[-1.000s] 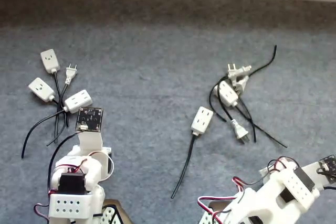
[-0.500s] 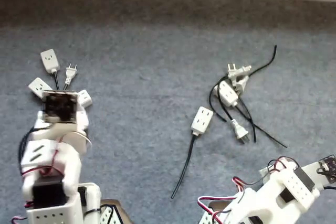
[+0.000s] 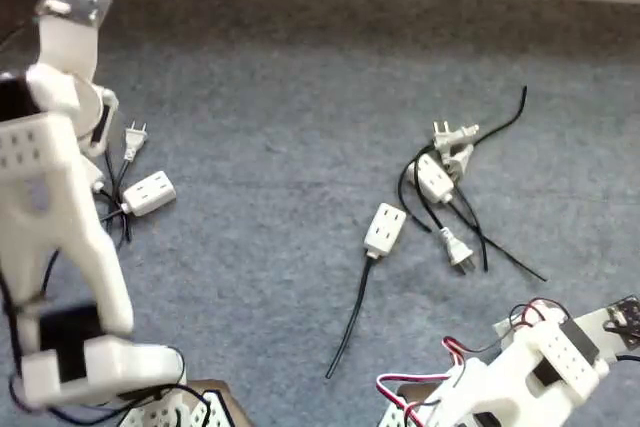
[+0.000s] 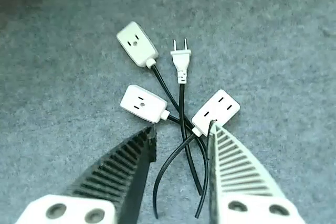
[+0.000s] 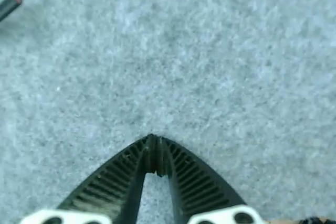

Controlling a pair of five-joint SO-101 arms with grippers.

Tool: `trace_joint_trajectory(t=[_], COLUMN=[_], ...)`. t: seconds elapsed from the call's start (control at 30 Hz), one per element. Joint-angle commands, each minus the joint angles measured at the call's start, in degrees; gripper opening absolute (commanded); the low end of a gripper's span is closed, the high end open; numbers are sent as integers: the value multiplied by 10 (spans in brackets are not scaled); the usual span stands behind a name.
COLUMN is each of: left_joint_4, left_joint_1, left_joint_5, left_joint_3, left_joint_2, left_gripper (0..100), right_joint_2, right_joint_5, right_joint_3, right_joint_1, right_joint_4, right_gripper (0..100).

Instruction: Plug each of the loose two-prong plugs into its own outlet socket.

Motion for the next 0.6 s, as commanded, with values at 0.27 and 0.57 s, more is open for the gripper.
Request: trace_joint_trajectory(t=[0.27, 0.57], left_joint_4=[48, 48], left_joint_1=[-18, 26], left_joint_5=[-19, -17], left_joint_3=[-307, -415], left_joint_2=[405, 541], left_gripper=[168, 168], right_joint_2=[3, 3], right_joint_5=[-2, -2], right_joint_3=[7, 7], right_joint_1=[-23, -23], right_joint_4=[-17, -17], right_gripper=[6, 6])
